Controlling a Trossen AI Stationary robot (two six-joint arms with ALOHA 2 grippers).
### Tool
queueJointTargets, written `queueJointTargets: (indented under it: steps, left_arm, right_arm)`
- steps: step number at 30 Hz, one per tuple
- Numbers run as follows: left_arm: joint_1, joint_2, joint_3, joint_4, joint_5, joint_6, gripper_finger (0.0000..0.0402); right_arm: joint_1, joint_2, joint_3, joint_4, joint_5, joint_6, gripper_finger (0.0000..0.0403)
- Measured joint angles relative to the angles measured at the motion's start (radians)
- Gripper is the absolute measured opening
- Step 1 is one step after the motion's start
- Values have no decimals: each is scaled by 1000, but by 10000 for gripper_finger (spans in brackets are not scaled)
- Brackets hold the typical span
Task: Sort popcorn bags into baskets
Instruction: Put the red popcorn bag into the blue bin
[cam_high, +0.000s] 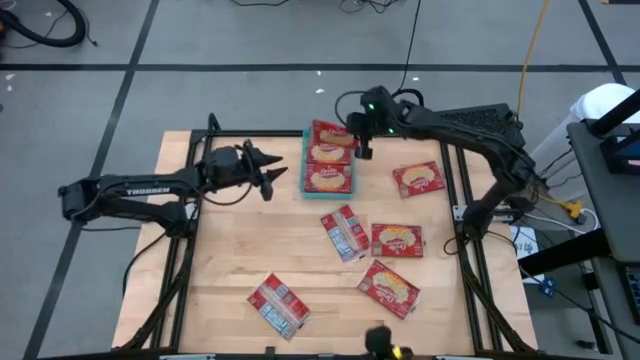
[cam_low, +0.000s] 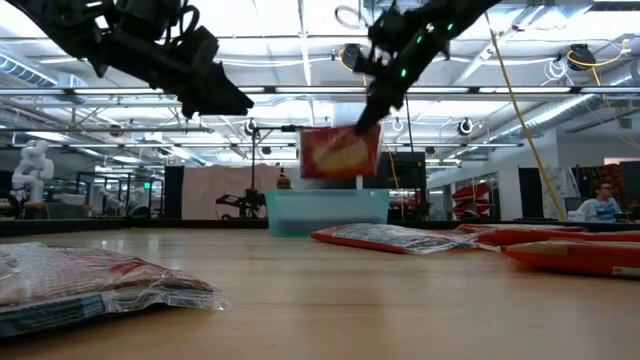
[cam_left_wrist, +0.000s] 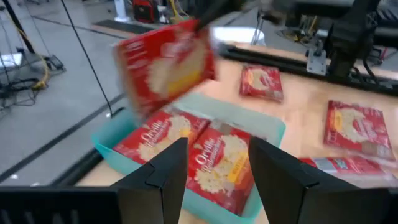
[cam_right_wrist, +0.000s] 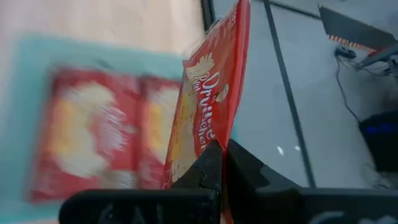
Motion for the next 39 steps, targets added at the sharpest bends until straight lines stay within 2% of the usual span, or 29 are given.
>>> queueJointTargets:
  steps: [3,9,20,24,28,32,36,39]
  left_arm:
    - [-28,31,0,-2,1,-2,172]
    - [-57,73,0,10,1,-2,172]
    - [-57,77,0,11,0,-16,172]
    - [-66,77,0,11,-1,-24,172]
    - [-80,77,0,11,-1,-24,172]
    - [-88,77,0,11,-1,-24,172]
    - [-89,77,0,10,-1,-19,172]
    - [-89,77,0,0,-1,-18,172]
  right_arm:
    - [-41,68,22,13,-35,-91,0]
    - [-87,139,22,91,-202,-177,0]
    - [-106,191,23,99,-209,-219,2]
    - [-106,210,21,128,-197,-246,25]
    - [-99,217,21,163,-118,-274,70]
    - [-98,216,21,213,-93,-270,117]
    - [-74,194,21,270,7,-148,147]
    - [-28,159,21,263,11,-24,157]
